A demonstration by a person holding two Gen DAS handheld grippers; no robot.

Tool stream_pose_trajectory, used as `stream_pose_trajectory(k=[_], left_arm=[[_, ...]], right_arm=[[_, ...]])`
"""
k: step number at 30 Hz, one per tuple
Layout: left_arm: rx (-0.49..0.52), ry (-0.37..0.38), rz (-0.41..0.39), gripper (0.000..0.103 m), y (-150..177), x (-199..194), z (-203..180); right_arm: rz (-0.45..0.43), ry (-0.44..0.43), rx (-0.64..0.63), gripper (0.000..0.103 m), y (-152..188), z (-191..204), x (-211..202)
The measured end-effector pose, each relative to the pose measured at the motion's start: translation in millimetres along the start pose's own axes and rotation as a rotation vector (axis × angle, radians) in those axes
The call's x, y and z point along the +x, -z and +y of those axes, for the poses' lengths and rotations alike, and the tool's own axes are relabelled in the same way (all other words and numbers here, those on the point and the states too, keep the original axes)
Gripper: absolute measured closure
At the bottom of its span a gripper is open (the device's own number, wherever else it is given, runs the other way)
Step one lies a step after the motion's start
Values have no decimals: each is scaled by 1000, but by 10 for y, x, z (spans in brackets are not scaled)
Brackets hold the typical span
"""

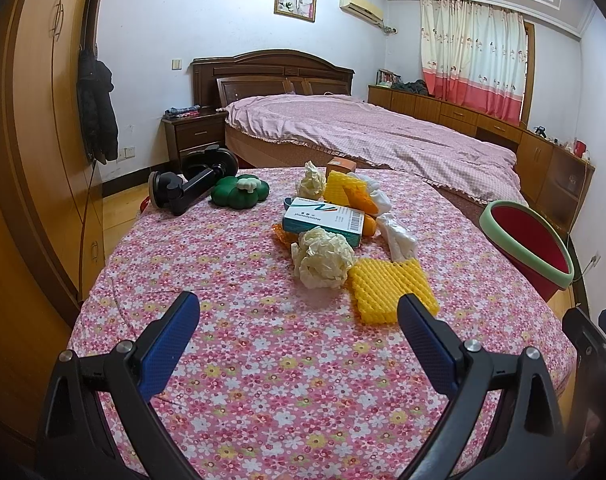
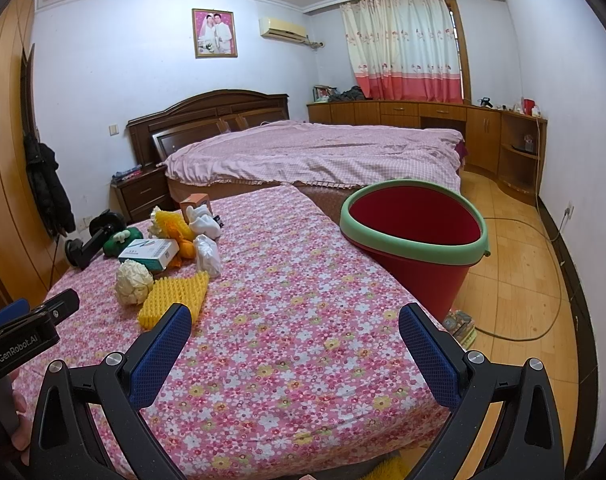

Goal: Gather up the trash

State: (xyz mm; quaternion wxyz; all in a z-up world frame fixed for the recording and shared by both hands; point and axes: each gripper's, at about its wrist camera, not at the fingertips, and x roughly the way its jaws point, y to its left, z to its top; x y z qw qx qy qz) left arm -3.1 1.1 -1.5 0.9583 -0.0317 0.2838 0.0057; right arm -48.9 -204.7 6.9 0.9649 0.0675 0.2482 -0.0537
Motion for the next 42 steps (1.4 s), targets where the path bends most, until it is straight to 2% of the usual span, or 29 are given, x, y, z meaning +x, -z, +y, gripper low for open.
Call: stream_pose_trajectory(k=[42], left_arm=[[-4,-5,10,5,14,38,52]], right_arm=[[4,-2,8,0,19,-13,20]])
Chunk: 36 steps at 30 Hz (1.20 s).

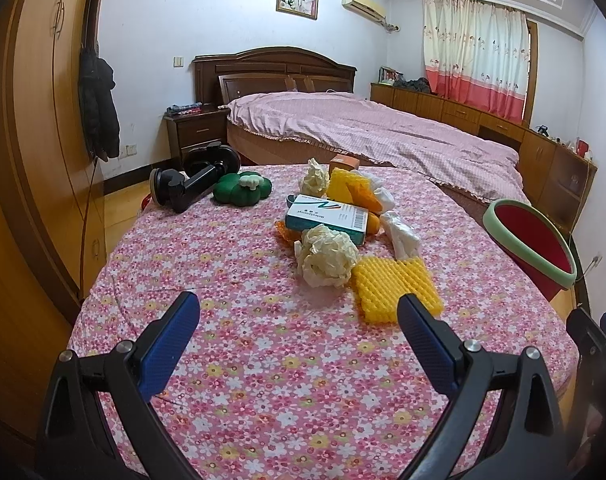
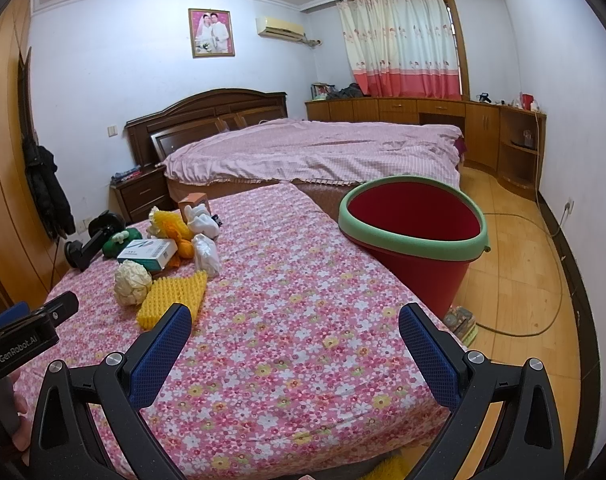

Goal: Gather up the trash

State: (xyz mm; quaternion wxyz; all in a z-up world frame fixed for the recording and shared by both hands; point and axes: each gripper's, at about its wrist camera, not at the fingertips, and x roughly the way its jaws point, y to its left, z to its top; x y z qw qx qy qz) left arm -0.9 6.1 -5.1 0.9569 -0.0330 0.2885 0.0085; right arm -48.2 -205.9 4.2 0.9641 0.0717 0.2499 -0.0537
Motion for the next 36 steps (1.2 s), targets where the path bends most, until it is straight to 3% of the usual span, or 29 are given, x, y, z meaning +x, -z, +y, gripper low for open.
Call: stream_pose_trajectory(k=[11,26,36], left_arm=[[3,-7,36,5,-87,173,19],[11,26,199,7,-310,895,-55],[15,58,276,29,-353,1305,-165]], right_arm=[[7,9,4,0,-92,-98,100],[37,-54,46,0,-358,-268,458],[126,-42,28,0,-399,-295,777]])
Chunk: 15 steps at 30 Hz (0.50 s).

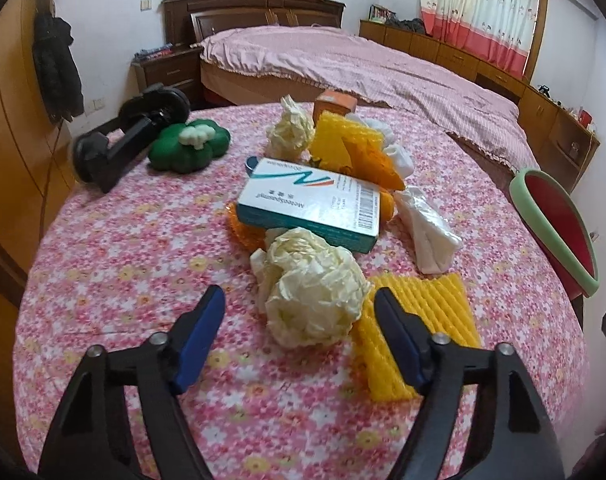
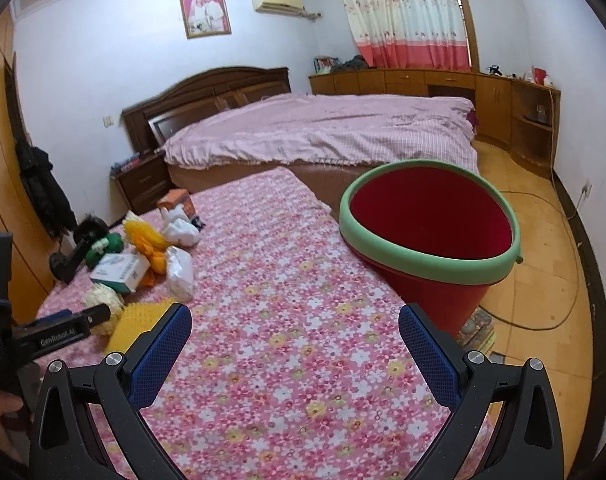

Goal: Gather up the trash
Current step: 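Grasp the crumpled white paper ball with the left tool while the right tool grasps the clear plastic bag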

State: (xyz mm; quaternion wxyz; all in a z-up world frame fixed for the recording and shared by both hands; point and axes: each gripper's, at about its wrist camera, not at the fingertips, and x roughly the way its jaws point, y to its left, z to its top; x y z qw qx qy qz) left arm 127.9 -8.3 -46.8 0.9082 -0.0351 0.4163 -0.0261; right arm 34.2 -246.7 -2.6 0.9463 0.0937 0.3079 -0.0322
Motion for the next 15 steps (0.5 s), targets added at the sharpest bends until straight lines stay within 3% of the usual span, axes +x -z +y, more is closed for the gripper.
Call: stream_pose_trajectory(k=[5,15], left_arm=[[-24,73,43,54,-9,144,24],[-21,69,-51,59,-140,-151,199]], right_arm=[[59,-19,8,0,-45,-8,172],[144,-80,-40,0,-221,243,452]])
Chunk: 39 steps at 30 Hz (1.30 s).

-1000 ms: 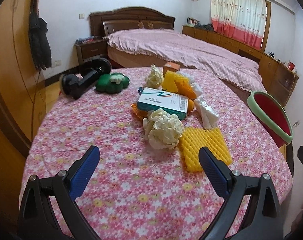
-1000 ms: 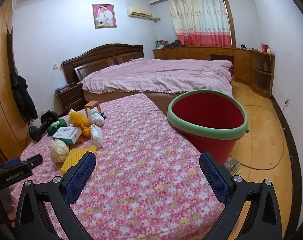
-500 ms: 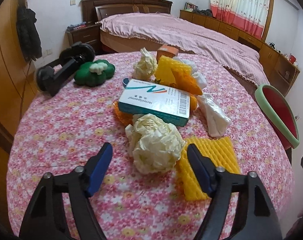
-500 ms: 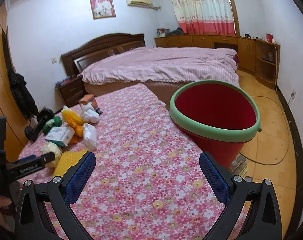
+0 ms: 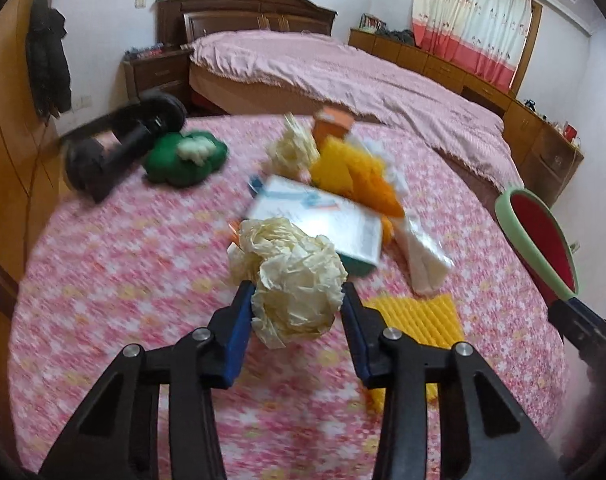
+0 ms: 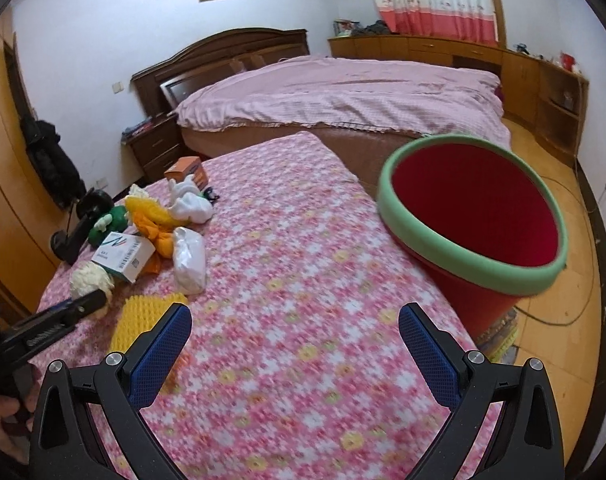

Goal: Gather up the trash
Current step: 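Grasp the crumpled white paper ball with the left tool while the right tool grasps the clear plastic bag, then carry both items over the red bucket and open both tools to drop them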

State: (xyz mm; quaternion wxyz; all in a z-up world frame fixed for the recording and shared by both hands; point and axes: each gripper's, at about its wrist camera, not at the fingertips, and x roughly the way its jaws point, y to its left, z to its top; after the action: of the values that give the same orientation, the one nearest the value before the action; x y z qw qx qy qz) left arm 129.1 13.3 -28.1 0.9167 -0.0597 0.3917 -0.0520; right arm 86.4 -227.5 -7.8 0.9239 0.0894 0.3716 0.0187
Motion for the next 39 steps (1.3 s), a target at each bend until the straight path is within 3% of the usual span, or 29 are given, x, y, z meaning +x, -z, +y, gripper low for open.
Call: stream_pose_trajectory(k=[7,12,19,23,32,39], left_arm=[[0,-74,-74,59,-270,-11,308],[-37,-78,-89,59,-280,124,529],[-74,-49,-98,59,-253,259,642],[-71,-32,-87,59,-240,310,651],[-79,-31,-83,59,-232,297,655],[-73,-42,-120,59,-246,110,592]], right_arm=[[27,-33,-60,2,-202,390,288],[65,-45,-97,33,-268,653,573],[113,-45,-178,54,-262,943,893],[160,-43,-163,68,-229,966,1053],[149,-73,-118,73,-253,917,1035],[88,-99,-96,73,-293,842,731]])
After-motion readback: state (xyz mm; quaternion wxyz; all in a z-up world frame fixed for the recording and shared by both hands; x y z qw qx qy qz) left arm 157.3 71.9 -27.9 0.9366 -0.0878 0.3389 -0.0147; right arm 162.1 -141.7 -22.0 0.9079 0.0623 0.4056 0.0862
